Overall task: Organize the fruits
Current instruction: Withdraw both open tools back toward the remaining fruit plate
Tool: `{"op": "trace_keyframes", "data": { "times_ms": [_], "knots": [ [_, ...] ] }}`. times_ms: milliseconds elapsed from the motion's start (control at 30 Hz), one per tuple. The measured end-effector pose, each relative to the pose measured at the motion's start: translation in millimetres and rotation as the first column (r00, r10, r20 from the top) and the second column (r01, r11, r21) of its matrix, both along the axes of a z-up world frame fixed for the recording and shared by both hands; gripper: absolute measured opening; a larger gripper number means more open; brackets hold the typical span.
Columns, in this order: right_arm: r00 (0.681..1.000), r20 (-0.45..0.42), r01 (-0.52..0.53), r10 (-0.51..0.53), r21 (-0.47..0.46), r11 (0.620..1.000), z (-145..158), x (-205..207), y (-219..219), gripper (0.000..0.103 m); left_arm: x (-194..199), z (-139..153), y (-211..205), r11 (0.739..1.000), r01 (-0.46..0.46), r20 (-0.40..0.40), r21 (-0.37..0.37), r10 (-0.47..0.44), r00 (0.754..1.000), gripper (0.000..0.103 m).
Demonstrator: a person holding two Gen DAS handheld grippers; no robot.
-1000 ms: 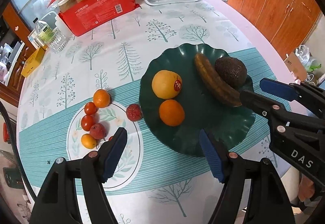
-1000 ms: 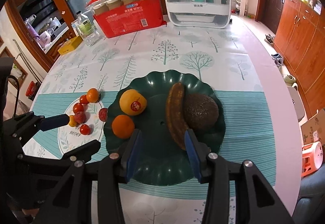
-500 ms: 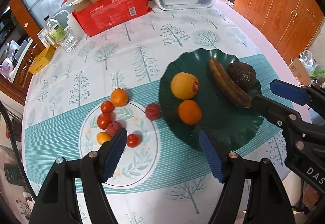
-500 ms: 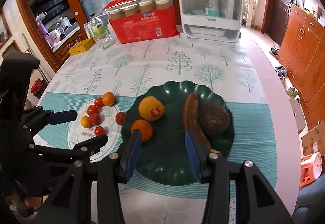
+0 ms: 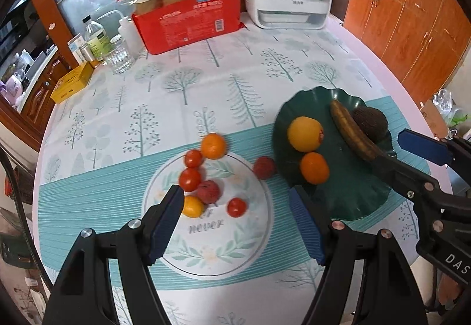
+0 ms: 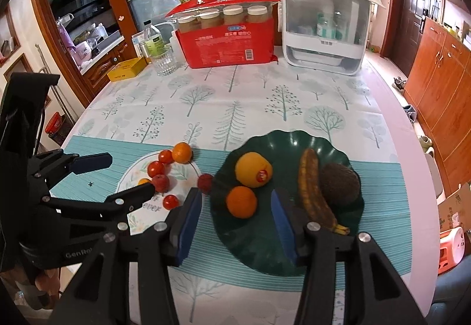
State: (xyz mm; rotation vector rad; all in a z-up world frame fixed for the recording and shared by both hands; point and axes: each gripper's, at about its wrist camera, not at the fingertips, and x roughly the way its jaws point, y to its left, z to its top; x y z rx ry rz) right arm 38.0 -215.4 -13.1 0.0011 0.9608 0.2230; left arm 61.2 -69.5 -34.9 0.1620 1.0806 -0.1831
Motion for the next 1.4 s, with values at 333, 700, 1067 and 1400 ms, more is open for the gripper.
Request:
{"op": "trace_keyframes", "data": {
  "times_ms": [333, 700, 1067, 1400],
  "knots": [
    [0.998, 0.000, 0.063, -0.063, -0.011, 0.998, -3.3, -1.5, 51.0, 0.054, 8.0, -4.2, 62.9, 0.999, 0.017, 0.038, -0.031, -0.016, 0.999, 0.076],
    [0.980, 0.038, 0.193, -0.193, 0.004, 0.981, -9.6, -6.9, 90.1, 0.057, 19.5, -18.5, 114.6, 0.993, 0.105, 0.042, -0.049, -0.103, 0.994, 0.079],
    [0.953, 0.035, 0.299, -0.300, 0.041, 0.953, -29.8, -21.8, 92.3, 0.064, 36.0, -49.2, 128.7, 0.989, 0.140, -0.022, -0.044, -0.141, 0.990, 0.079],
    [0.952, -0.009, 0.306, -0.306, 0.039, 0.951, -62.6, -33.6, 89.0, 0.064, 44.8, -70.8, 133.1, 0.992, 0.116, -0.040, -0.050, -0.118, 0.992, 0.079]
  ]
}}
